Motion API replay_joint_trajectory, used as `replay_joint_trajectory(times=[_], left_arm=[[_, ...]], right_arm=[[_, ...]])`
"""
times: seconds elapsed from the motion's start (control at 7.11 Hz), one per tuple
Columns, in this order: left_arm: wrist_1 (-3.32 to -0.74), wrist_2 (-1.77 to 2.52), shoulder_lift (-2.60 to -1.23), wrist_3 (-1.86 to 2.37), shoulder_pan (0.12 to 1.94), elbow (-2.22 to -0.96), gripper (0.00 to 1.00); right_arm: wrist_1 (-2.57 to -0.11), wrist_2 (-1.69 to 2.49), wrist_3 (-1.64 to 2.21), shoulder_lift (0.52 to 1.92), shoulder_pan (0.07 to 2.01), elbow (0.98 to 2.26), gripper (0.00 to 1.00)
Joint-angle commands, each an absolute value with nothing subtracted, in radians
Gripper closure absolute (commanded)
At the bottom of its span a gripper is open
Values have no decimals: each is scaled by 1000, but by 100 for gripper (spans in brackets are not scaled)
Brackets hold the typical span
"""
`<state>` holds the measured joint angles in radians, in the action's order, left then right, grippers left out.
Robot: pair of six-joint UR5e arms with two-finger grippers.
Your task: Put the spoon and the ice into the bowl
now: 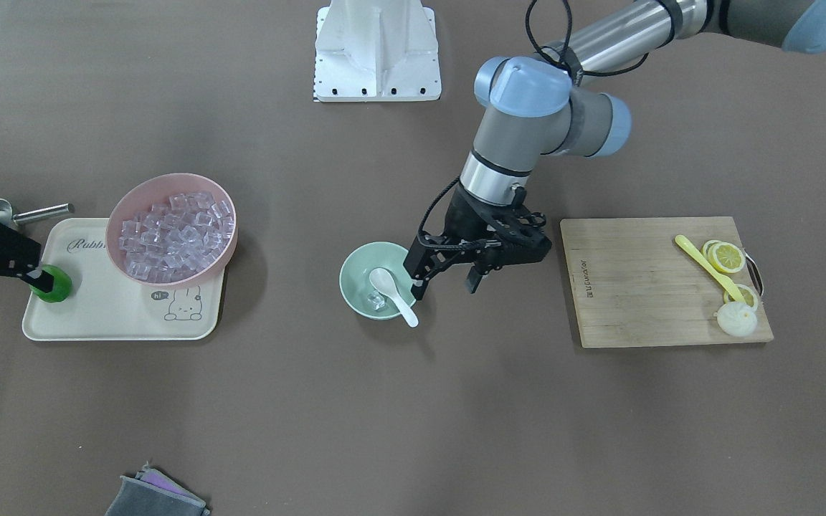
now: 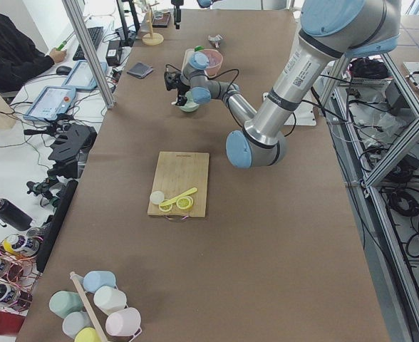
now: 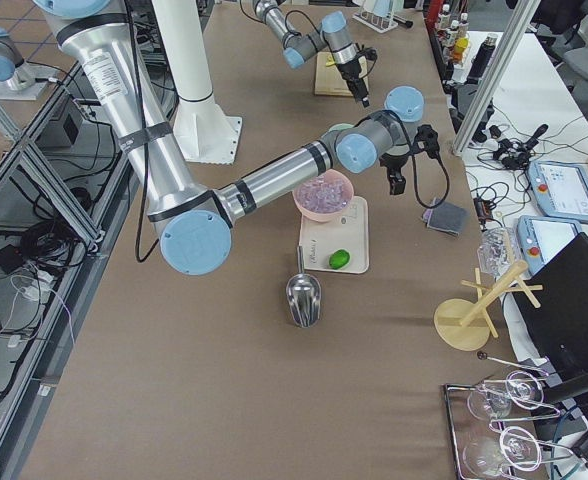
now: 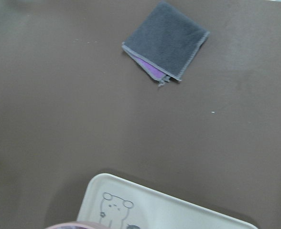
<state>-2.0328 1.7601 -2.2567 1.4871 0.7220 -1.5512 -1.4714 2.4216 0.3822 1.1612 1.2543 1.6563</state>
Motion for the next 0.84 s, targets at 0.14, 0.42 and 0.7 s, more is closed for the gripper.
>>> replay_joint_trajectory(times=[0.14, 0.42, 0.7], left_arm=[[-1807, 1981, -2075, 944, 958, -1771, 2], [-1804, 2060, -1929, 746, 1108, -1805, 2], [-1809, 2173, -1771, 400, 1321, -1832, 2]], right_arm=[[-1937, 2285, -173, 1195, 1424, 1666, 0], [-2062, 2264, -323, 1303, 1546, 1670, 0], [-2077, 2193, -307, 1414, 1522, 1820, 0]])
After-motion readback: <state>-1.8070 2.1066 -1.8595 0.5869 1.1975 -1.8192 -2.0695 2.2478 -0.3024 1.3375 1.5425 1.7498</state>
